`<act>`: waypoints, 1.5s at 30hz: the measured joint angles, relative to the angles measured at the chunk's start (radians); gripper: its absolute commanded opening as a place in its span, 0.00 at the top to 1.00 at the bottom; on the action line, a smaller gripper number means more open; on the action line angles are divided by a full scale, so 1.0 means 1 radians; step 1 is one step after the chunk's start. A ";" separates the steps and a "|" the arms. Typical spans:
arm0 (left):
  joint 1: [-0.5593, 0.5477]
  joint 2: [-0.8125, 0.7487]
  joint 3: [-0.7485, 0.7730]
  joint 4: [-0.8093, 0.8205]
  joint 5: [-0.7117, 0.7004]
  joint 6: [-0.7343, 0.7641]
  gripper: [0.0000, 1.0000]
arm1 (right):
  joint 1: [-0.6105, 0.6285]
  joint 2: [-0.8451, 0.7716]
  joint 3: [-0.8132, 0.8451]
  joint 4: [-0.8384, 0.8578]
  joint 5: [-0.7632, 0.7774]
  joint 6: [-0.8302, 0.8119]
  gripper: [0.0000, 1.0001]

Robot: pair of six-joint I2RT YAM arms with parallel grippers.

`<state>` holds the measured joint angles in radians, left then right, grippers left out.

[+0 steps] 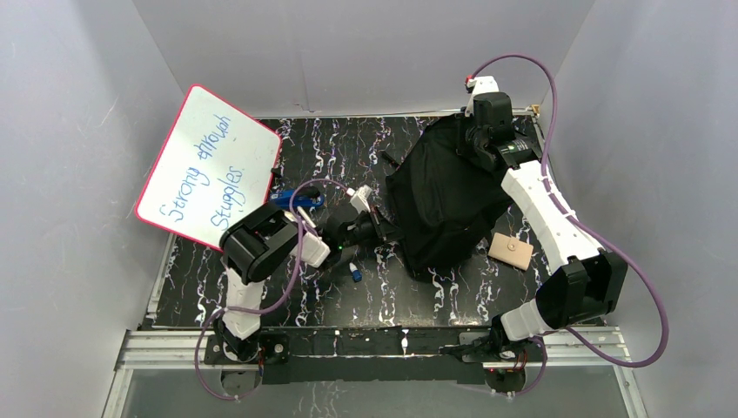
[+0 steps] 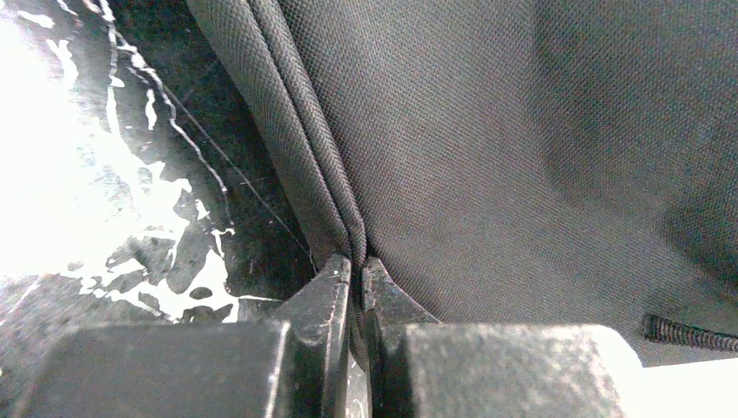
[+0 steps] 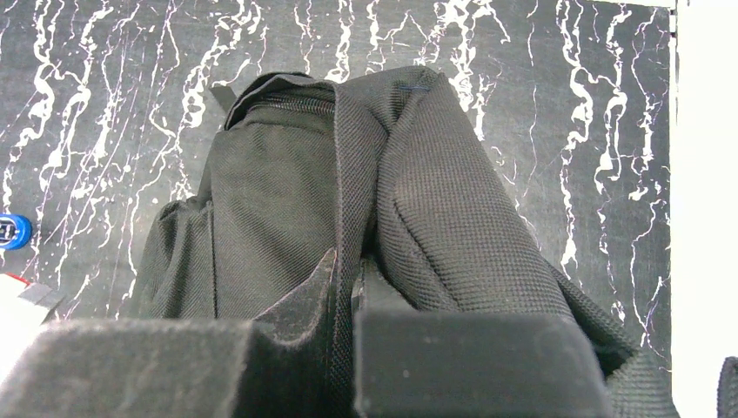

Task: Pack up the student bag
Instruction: Unzip the student bag at the center of the board.

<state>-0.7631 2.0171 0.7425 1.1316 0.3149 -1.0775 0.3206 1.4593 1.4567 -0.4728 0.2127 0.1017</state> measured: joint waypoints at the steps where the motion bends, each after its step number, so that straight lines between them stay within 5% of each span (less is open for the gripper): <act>1: 0.003 -0.021 -0.004 -0.033 -0.003 0.012 1.00 | 0.000 0.000 0.000 0.000 -0.002 0.000 1.00; 16: 0.062 -0.414 0.027 -0.709 -0.214 0.359 1.00 | 0.000 0.009 0.000 0.001 -0.100 0.024 1.00; 34: 0.214 -0.424 0.226 -1.019 -0.379 0.529 0.98 | -0.042 0.171 -0.073 0.104 -0.134 0.058 0.99; 39: 0.212 -0.410 0.265 -1.043 -0.379 0.552 0.78 | -0.100 0.172 -0.158 0.126 -0.134 0.112 0.66; 45: 0.211 -0.410 0.303 -1.094 -0.397 0.566 0.59 | -0.117 0.159 -0.192 0.110 -0.125 0.153 0.48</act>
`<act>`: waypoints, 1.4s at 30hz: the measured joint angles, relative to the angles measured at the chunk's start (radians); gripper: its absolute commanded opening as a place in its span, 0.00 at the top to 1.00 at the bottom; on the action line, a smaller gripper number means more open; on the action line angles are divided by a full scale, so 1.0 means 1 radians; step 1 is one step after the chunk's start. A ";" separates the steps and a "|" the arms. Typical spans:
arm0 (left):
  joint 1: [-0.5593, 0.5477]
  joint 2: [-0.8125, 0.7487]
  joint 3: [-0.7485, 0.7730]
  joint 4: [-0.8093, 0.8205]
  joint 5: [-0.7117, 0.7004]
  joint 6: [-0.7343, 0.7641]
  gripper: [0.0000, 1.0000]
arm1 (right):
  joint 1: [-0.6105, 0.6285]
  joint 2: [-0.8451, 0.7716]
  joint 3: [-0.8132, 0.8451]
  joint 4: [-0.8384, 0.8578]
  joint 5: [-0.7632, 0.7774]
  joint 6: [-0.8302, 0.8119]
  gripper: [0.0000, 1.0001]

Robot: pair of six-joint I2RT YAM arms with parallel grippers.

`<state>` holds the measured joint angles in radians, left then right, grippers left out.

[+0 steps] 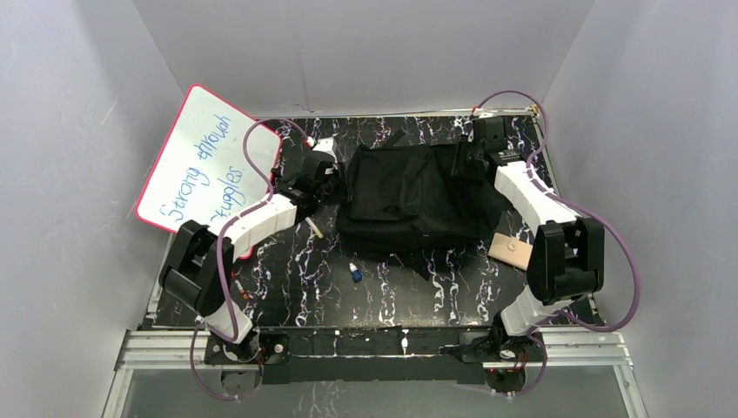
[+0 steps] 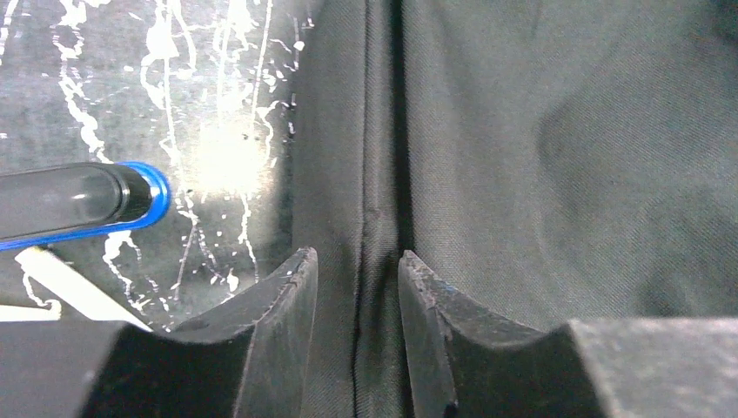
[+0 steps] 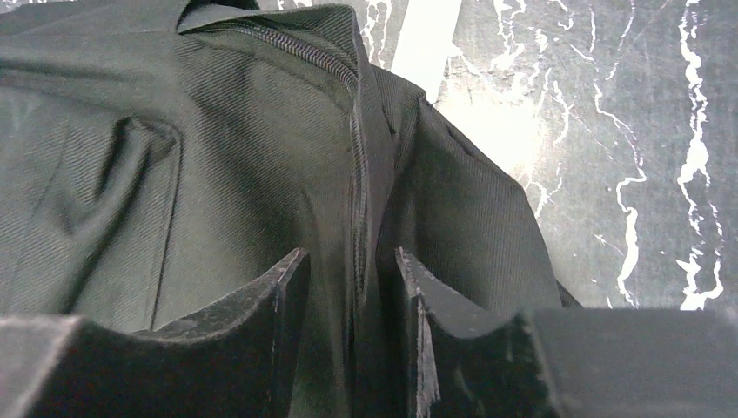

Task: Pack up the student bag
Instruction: Unzip the student bag at the center of the board.

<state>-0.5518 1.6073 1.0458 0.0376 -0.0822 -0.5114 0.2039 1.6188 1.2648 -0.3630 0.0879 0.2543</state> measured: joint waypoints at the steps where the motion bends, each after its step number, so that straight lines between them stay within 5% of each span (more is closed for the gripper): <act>1: 0.000 -0.001 0.009 -0.017 -0.012 0.004 0.56 | 0.000 -0.011 0.000 -0.006 0.005 0.007 0.42; 10: 0.010 -0.124 0.025 -0.212 -0.135 0.029 0.42 | 0.001 -0.166 0.028 -0.106 0.080 0.092 0.02; 29: 0.026 -0.266 0.037 -0.496 -0.275 -0.031 0.35 | 0.001 -0.330 -0.016 -0.148 -0.067 0.084 0.12; 42: 0.026 -0.274 0.058 -0.484 -0.235 -0.004 0.34 | 0.404 0.143 0.459 -0.366 0.260 0.087 0.01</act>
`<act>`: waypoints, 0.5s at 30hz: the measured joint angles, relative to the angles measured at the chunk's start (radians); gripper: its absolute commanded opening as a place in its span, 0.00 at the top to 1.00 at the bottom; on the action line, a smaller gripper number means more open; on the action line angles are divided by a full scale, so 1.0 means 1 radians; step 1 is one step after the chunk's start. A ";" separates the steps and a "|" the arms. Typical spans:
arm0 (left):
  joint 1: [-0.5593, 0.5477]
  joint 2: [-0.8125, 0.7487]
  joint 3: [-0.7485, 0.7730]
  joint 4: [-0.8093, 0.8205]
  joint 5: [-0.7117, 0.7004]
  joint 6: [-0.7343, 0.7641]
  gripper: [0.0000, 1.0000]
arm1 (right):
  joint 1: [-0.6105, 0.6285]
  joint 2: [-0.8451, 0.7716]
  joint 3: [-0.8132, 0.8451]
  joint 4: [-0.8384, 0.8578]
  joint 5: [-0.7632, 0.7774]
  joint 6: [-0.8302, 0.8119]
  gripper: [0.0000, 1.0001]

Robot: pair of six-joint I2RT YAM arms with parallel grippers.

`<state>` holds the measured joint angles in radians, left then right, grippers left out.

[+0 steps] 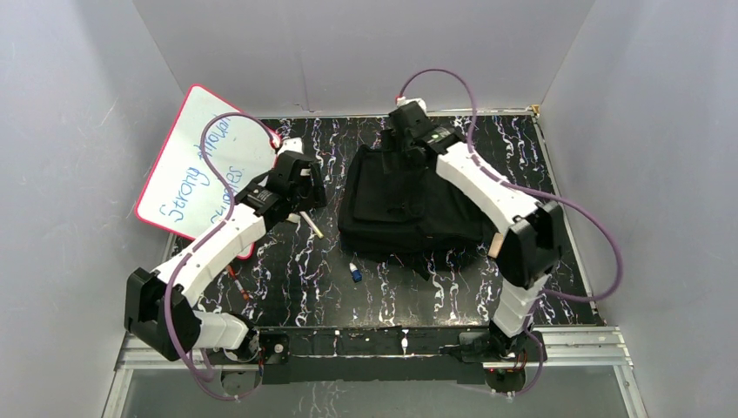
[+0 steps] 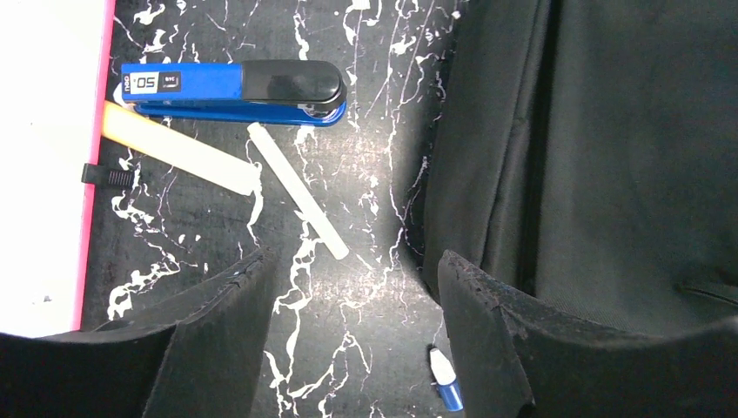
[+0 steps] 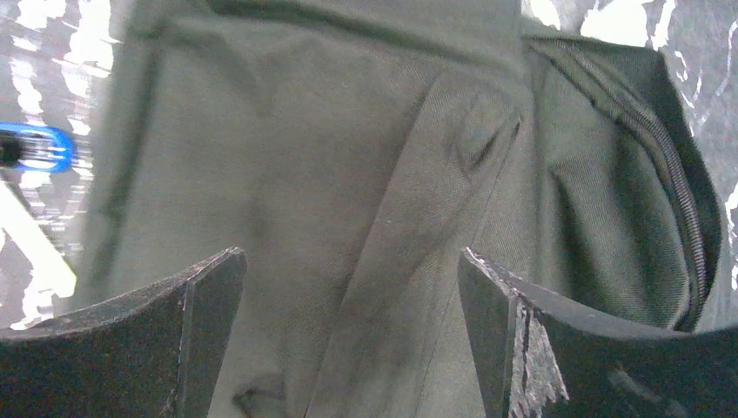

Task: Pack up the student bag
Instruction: Unzip the student bag at the center of the board.

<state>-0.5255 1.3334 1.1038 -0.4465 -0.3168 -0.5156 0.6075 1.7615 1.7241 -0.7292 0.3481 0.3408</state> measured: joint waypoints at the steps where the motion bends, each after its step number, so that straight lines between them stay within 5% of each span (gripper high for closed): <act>1: 0.000 -0.009 -0.003 0.004 0.006 0.003 0.34 | 0.010 0.032 0.011 -0.019 0.025 0.000 0.01; 7: 0.000 -0.072 -0.030 0.032 0.028 0.018 0.34 | 0.016 0.126 0.020 -0.122 0.172 0.005 0.03; 15: 0.000 -0.078 -0.061 0.050 0.056 0.021 0.34 | -0.012 0.031 -0.085 -0.120 0.251 0.032 0.08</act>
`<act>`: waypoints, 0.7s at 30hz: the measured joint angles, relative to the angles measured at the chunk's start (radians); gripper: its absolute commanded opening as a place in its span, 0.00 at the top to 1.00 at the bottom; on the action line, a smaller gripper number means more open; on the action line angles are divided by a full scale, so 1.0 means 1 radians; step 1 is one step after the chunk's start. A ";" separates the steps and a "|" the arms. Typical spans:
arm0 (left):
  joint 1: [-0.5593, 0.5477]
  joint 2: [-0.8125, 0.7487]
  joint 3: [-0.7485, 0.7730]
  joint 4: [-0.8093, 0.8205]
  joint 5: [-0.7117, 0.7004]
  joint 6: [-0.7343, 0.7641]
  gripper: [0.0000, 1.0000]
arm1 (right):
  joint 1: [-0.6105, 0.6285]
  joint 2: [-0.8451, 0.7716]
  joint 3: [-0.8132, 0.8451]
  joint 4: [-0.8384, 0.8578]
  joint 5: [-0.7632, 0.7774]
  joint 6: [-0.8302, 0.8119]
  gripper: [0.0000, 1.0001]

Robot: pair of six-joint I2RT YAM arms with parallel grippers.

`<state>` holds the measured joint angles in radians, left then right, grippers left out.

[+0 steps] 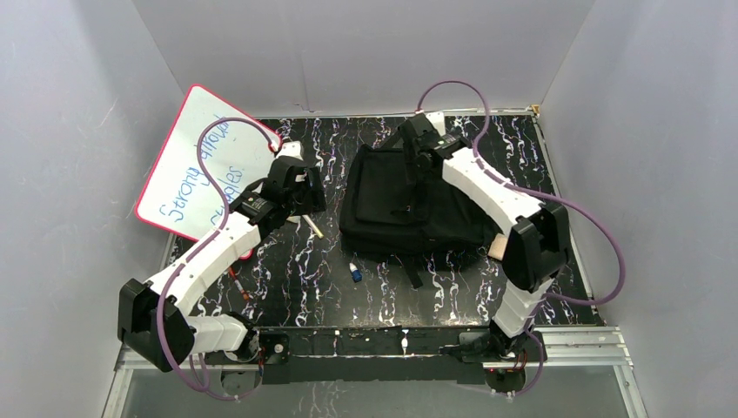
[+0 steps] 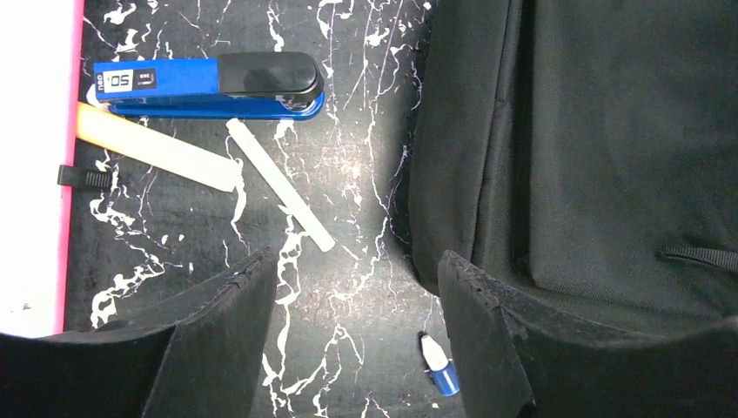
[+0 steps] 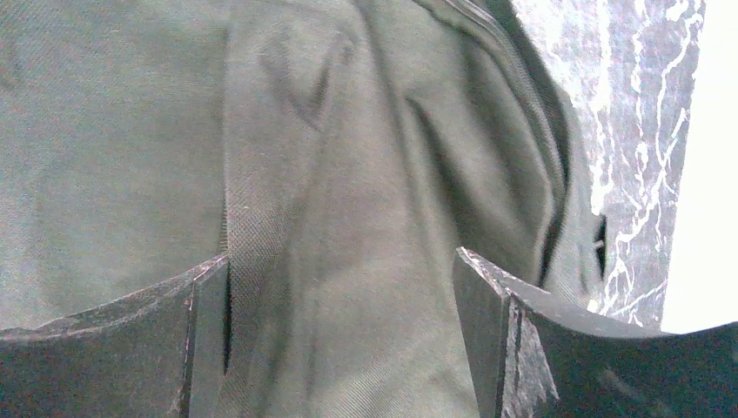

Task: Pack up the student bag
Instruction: Unzip the student bag at the center of the board.

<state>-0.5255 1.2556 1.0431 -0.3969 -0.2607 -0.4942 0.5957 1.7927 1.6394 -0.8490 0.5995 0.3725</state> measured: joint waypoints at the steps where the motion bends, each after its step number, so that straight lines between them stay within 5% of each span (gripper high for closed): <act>1: 0.000 0.000 -0.002 0.000 0.004 0.000 0.34 | -0.010 -0.022 -0.020 0.006 -0.002 0.003 0.09; 9: 0.000 0.000 -0.003 0.008 0.023 0.000 0.34 | -0.087 -0.144 -0.135 0.044 -0.034 0.018 0.23; 21: 0.000 0.002 -0.017 0.027 0.047 0.000 0.35 | -0.135 -0.163 -0.306 0.141 -0.148 0.016 0.24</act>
<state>-0.5255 1.2572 1.0264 -0.3698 -0.2134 -0.4942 0.4610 1.6295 1.3331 -0.7082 0.4519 0.3882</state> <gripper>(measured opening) 0.654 0.754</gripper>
